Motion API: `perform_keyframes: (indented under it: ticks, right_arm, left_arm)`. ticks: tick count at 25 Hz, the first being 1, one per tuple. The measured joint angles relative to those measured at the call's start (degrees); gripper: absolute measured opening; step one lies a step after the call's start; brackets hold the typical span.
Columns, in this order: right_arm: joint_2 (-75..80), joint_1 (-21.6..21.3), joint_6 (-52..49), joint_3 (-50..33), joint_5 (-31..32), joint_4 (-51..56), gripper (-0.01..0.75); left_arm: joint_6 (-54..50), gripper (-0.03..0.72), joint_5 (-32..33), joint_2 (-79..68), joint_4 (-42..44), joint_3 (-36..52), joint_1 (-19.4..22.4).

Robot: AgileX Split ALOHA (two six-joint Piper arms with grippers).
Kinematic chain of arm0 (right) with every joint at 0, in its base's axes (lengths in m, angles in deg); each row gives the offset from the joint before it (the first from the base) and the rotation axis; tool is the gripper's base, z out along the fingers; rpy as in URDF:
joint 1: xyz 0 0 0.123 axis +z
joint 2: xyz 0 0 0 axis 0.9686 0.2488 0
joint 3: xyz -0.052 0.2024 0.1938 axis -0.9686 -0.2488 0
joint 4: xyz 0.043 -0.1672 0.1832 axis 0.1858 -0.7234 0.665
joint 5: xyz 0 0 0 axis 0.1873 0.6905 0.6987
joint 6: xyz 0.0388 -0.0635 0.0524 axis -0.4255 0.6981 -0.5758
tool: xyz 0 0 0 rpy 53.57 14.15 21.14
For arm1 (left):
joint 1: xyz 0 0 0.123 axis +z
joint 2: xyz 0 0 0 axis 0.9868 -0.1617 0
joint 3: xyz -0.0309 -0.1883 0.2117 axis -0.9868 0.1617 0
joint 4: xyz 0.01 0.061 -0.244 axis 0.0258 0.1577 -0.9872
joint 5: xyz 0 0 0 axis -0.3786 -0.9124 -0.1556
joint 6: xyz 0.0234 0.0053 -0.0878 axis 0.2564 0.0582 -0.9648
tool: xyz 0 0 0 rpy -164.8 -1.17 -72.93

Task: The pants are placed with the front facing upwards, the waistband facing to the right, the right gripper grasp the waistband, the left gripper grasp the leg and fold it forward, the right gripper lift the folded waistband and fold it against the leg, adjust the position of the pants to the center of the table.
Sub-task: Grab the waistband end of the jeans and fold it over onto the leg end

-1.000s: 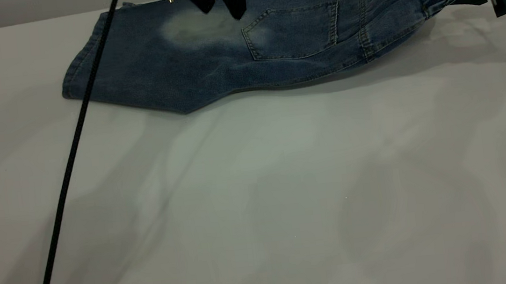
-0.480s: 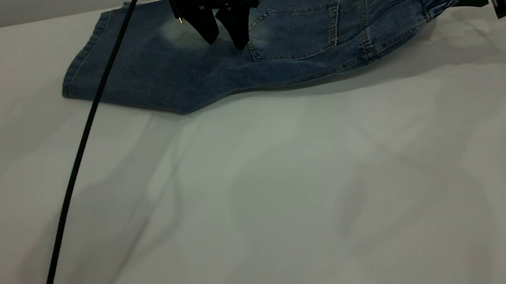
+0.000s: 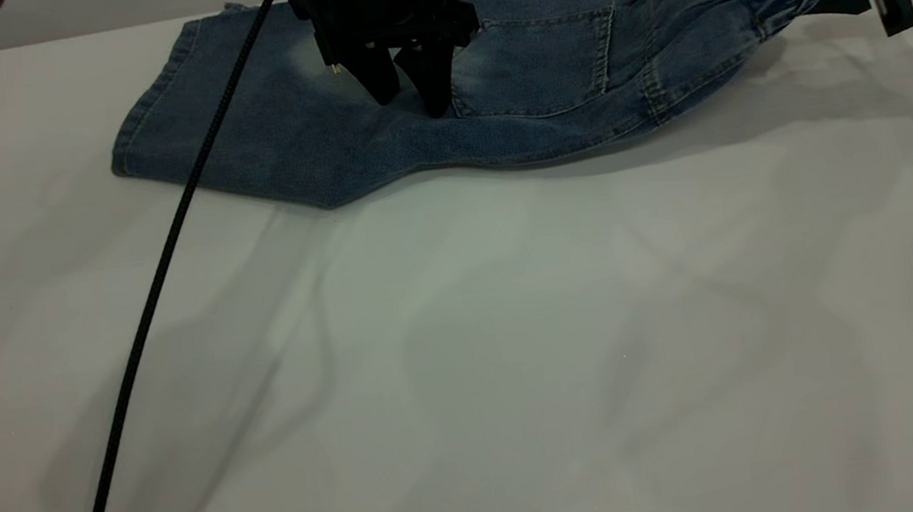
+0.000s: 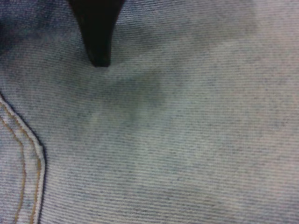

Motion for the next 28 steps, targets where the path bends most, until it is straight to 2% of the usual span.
perform_keyframes:
  ticks: [6, 11, 22, 28]
  right_arm:
    - [-2.4, 2.1, -0.8, 2.0, 0.4, -0.5, 0.079]
    - [-6.0, 4.6, -5.6, 5.8, 2.0, -3.1, 0.079]
    - [-6.1, 14.9, -11.5, 15.0, 2.4, -4.4, 0.079]
    - [-6.1, 15.5, -13.1, 15.4, 1.9, -6.5, 0.079]
  left_arm:
    - [0.1, 0.44, 0.0, -0.4, 0.0, -0.1, 0.0]
    - [0.2, 0.44, 0.0, -0.5, -0.1, -0.1, 0.0]
    - [0.6, 0.44, 0.1, -0.5, -0.2, 0.0, 0.0]
    - [2.8, 0.44, 2.1, -0.5, -0.3, -2.8, 0.0]
